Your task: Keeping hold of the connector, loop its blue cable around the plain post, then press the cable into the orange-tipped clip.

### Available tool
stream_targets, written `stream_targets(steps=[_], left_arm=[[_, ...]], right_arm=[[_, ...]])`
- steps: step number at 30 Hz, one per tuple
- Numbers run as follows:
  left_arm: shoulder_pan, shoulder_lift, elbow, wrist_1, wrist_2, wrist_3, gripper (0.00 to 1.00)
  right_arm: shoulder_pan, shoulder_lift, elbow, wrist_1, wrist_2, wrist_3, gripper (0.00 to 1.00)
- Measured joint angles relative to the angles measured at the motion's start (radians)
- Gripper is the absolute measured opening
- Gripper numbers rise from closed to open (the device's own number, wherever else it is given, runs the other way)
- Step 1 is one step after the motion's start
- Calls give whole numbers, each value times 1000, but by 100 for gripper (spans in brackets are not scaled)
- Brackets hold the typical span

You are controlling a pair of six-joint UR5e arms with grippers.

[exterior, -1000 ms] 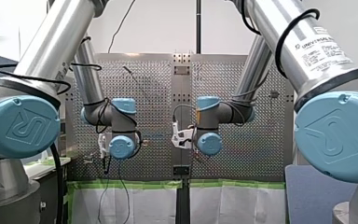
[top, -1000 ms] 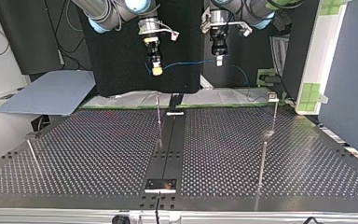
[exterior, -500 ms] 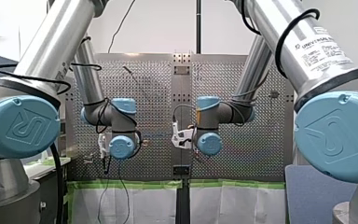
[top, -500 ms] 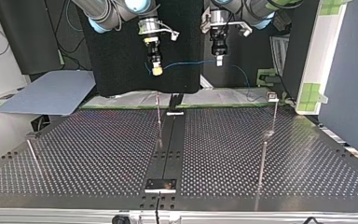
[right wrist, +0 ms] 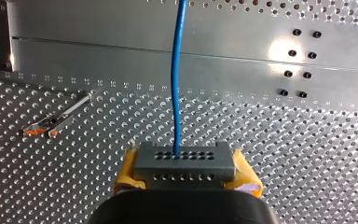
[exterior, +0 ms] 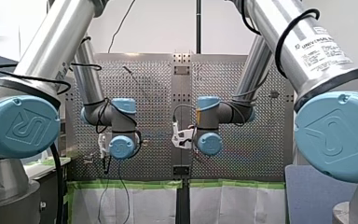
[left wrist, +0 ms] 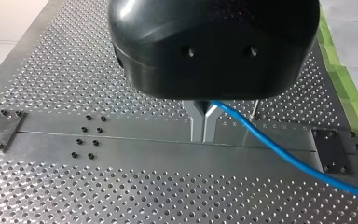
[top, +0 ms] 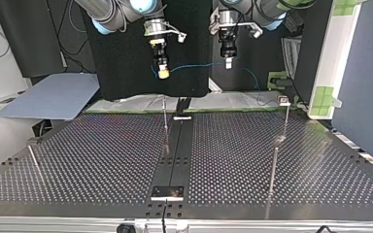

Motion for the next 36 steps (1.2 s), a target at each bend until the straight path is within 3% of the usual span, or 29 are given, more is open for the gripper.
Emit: stream_targets(steps=[19, 25, 30, 36], left_arm=[[-11, -15, 13, 15, 15, 14, 0], [-19, -69, 25, 69, 48, 32, 0], [-20, -114, 26, 89, 52, 34, 0], [-20, -177, 26, 92, 52, 34, 0]], right_arm=[[-6, 5, 5, 5, 1, -6, 0], [-29, 51, 12, 52, 1, -33, 0], [-32, 103, 12, 90, 1, -36, 0], [-32, 167, 12, 98, 1, -37, 0]])
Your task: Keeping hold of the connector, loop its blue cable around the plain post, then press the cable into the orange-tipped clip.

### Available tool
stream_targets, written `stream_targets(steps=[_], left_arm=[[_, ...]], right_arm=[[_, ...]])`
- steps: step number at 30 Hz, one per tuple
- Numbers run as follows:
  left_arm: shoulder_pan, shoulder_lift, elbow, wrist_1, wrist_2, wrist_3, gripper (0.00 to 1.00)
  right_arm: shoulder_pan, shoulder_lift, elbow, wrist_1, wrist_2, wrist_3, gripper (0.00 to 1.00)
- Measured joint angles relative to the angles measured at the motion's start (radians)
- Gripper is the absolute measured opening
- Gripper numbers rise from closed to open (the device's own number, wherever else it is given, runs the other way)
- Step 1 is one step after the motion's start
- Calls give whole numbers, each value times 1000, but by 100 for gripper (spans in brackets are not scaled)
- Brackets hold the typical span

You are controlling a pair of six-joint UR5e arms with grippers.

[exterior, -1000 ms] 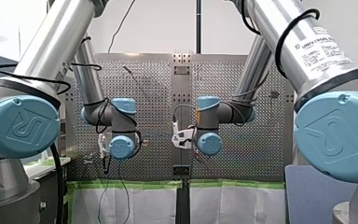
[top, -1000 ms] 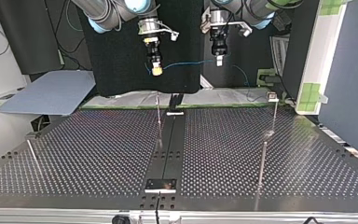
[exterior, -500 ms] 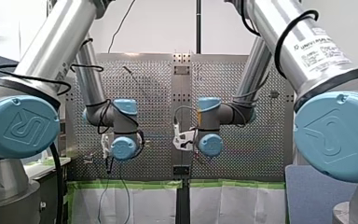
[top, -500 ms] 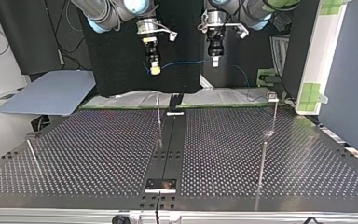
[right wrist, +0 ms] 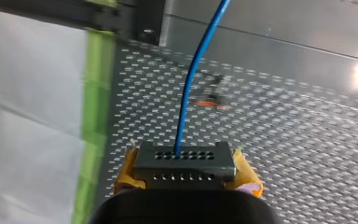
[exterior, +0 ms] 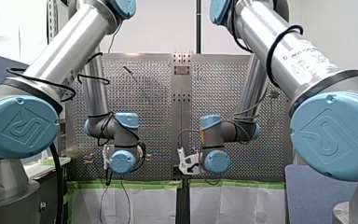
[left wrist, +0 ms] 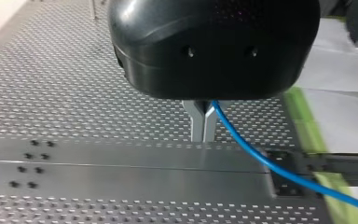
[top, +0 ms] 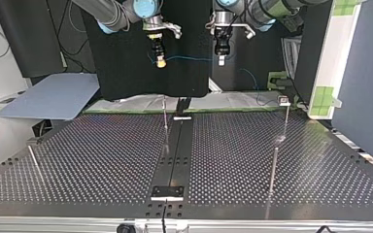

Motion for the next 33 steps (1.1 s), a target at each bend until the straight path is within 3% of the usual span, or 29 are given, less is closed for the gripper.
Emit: stream_targets(steps=[6, 10, 16, 24, 27, 33], left_arm=[[0, -56, 0, 0, 0, 0, 0], [1, -60, 18, -18, 12, -18, 0], [-11, -15, 62, -67, -11, -67, 0], [-3, 60, 122, -141, -46, -124, 0], [2, 90, 151, -172, -60, -145, 0], [9, 153, 213, -235, -105, -155, 0]], right_arm=[[0, 66, 0, 1, 0, 0, 0], [0, 72, -3, 11, -5, 10, 0], [2, 25, -13, 61, -9, 61, 0], [-7, -54, -68, 140, -68, 139, 0], [-8, -78, -91, 164, -77, 153, 0], [-9, -130, -144, 217, -95, 161, 0]])
